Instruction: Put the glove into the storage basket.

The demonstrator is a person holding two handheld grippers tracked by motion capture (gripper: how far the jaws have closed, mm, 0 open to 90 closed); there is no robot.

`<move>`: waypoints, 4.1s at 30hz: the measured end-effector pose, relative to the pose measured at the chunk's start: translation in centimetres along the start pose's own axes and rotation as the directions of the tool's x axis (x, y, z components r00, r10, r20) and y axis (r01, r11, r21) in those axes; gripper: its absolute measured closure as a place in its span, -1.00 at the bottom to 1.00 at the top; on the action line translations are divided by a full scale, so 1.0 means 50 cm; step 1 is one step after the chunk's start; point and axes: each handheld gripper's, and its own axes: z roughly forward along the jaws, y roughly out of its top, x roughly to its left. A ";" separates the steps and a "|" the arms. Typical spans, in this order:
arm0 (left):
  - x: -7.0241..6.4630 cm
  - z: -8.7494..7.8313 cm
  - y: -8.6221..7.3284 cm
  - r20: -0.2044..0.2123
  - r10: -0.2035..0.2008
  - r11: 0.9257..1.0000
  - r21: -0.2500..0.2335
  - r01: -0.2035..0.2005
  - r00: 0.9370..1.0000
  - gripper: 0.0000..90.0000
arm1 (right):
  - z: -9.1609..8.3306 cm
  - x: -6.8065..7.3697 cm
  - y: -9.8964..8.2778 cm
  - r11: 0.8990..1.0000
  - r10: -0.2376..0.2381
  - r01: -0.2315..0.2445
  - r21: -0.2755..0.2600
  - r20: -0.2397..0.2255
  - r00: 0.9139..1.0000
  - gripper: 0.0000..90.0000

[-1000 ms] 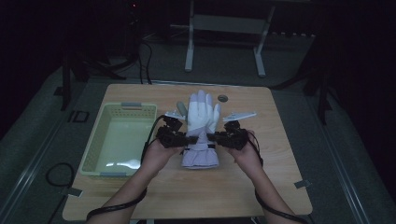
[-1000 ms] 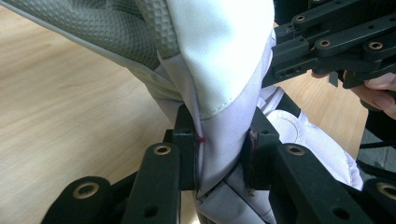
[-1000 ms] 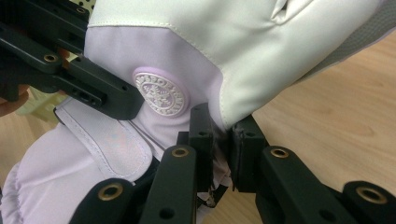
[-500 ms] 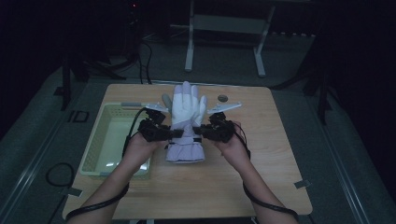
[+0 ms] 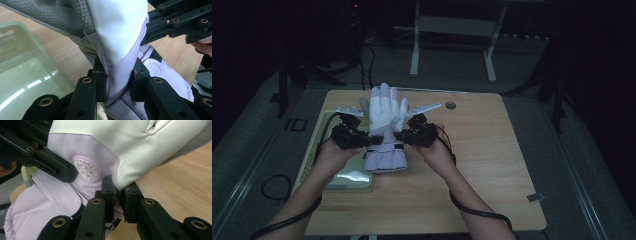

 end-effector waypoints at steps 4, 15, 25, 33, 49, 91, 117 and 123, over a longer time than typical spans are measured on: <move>0.025 -0.026 -0.006 -0.005 -0.002 1.000 0.005 0.002 1.000 0.60 | 0.025 0.021 0.020 1.000 -0.005 0.005 0.002 -0.004 1.000 0.80; 0.098 -0.098 -0.023 0.001 -0.010 1.000 0.013 0.010 1.000 0.59 | 0.090 0.073 0.073 1.000 -0.013 0.013 -0.004 -0.026 1.000 0.80; 0.149 -0.110 -0.041 -0.020 -0.022 0.999 0.039 0.022 1.000 0.59 | 0.154 0.090 0.092 1.000 -0.006 0.006 0.011 -0.029 1.000 0.80; 0.191 -0.090 -0.078 -0.014 -0.053 0.996 0.070 0.053 0.999 0.59 | 0.208 0.093 0.072 0.999 0.020 -0.019 0.045 -0.018 1.000 0.80; 0.236 -0.049 -0.170 -0.017 -0.123 0.979 0.159 0.125 0.992 0.59 | 0.310 0.117 0.020 0.980 0.024 -0.017 0.200 -0.032 0.999 0.80; 0.187 -0.001 -0.174 -0.391 0.019 0.966 0.246 0.085 0.920 -0.69 | 0.263 0.115 0.019 0.994 0.011 -0.007 0.108 -0.031 0.999 -0.36; 0.076 -0.018 -0.161 -0.264 0.005 0.997 -0.073 -0.025 0.965 -0.83 | 0.191 0.041 -0.028 0.994 -0.079 0.087 0.064 -0.115 0.990 -0.68; 0.037 0.002 -0.151 -0.239 0.052 0.995 -0.072 -0.071 0.970 -0.83 | 0.170 0.023 -0.038 0.994 -0.085 0.091 0.055 -0.098 0.992 -0.68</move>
